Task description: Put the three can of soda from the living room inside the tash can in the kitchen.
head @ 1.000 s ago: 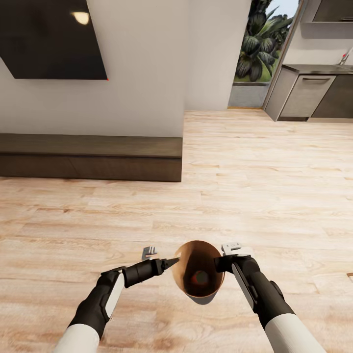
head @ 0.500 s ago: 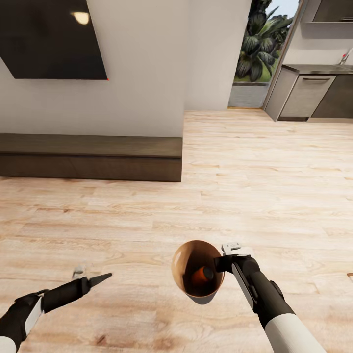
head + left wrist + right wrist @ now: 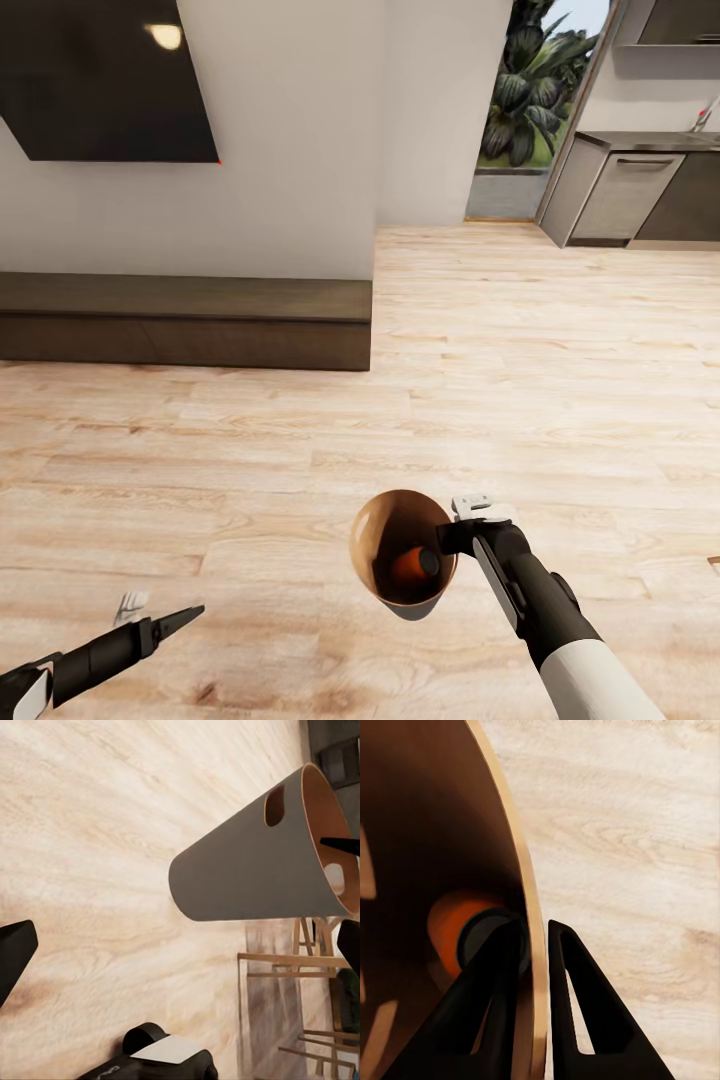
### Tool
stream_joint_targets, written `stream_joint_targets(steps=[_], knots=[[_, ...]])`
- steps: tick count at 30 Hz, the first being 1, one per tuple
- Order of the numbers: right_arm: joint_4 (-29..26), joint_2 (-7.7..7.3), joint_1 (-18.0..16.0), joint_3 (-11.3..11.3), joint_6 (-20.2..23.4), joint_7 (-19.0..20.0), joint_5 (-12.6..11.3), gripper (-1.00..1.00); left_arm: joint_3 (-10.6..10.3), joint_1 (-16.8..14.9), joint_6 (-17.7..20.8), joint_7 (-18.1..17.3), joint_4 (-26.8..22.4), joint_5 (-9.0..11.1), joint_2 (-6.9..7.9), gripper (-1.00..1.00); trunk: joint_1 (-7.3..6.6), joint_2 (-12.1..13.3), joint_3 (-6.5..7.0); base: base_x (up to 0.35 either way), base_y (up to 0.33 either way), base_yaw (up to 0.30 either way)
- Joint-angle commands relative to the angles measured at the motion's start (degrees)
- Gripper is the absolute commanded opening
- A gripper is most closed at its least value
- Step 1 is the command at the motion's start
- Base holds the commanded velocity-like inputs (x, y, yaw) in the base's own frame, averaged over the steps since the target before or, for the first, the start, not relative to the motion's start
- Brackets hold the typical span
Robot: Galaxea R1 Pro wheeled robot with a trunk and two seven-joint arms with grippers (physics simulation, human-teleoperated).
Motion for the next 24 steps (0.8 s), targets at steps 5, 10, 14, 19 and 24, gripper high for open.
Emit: stream_joint_targets(steps=[5,10,14,19,24], knots=[[-0.01,0.01,-0.01,-0.01,0.01,0.33,-0.76,-1.0,0.01,0.0,-0.15,0.05,0.47,-0.05,0.01,1.0,0.0,0.0,0.28,0.0,0.0,0.0],[-0.03,0.01,-0.01,-0.01,0.01,0.33,-0.73,-1.0,0.01,0.0,-0.15,0.05,0.47,-0.05,0.02,1.0,0.0,0.0,0.75,0.0,0.0,0.0],[-0.08,-0.05,-0.01,-0.01,0.01,0.33,-0.7,-1.0,0.01,0.0,-0.15,0.05,0.46,-0.05,-0.03,1.0,0.0,0.0,1.13,0.0,0.0,0.0],[-0.06,0.0,-0.01,-0.01,0.01,0.33,-0.71,-1.0,0.01,0.0,-0.15,0.05,0.46,-0.04,-0.06,1.0,0.0,0.0,1.6,0.0,0.0,0.0],[-0.05,0.01,-0.01,-0.01,0.01,0.33,-0.74,-1.0,0.01,0.0,-0.15,0.05,0.47,-0.04,-0.06,1.0,0.0,0.0,2.08,0.0,0.0,0.0]])
